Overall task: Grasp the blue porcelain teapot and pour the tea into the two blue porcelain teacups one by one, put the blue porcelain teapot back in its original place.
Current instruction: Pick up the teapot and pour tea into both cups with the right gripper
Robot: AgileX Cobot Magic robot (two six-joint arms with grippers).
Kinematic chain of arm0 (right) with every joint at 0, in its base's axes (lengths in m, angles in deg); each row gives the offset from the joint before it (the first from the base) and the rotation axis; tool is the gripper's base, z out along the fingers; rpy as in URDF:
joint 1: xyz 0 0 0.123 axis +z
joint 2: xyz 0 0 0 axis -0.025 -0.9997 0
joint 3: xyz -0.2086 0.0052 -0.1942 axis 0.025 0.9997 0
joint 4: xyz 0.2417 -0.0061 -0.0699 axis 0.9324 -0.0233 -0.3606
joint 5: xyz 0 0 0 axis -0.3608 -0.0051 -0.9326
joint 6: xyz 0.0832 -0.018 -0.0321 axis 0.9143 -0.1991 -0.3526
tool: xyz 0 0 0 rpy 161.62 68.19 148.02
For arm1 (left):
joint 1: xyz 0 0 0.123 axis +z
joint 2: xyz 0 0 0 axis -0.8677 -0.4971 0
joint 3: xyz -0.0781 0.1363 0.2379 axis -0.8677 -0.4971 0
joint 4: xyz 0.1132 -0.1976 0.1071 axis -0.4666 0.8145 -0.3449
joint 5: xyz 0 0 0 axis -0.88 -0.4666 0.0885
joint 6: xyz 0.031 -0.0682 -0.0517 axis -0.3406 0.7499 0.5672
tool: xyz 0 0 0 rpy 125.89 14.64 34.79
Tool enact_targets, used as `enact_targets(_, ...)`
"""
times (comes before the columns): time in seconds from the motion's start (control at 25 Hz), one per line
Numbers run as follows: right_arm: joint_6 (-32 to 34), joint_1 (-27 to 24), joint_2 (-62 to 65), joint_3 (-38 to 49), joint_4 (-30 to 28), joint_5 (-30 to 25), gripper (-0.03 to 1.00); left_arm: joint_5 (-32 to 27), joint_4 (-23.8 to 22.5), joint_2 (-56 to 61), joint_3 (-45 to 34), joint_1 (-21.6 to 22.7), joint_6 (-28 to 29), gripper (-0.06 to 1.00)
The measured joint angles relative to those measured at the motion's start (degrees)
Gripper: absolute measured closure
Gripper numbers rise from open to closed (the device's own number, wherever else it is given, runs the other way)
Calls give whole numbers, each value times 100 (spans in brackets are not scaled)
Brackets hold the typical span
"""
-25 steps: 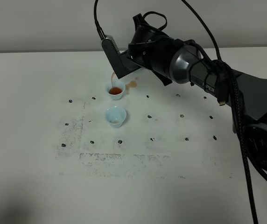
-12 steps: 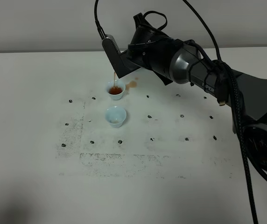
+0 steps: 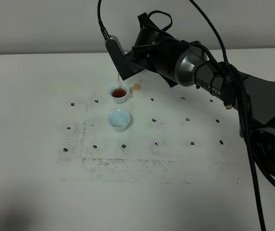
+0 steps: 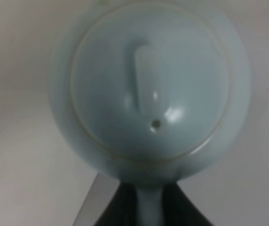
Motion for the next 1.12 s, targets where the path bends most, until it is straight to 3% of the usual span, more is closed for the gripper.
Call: enact_targets(1.12,60,110,0,0,-94,-123,92,0,0,0,0,0,0,22)
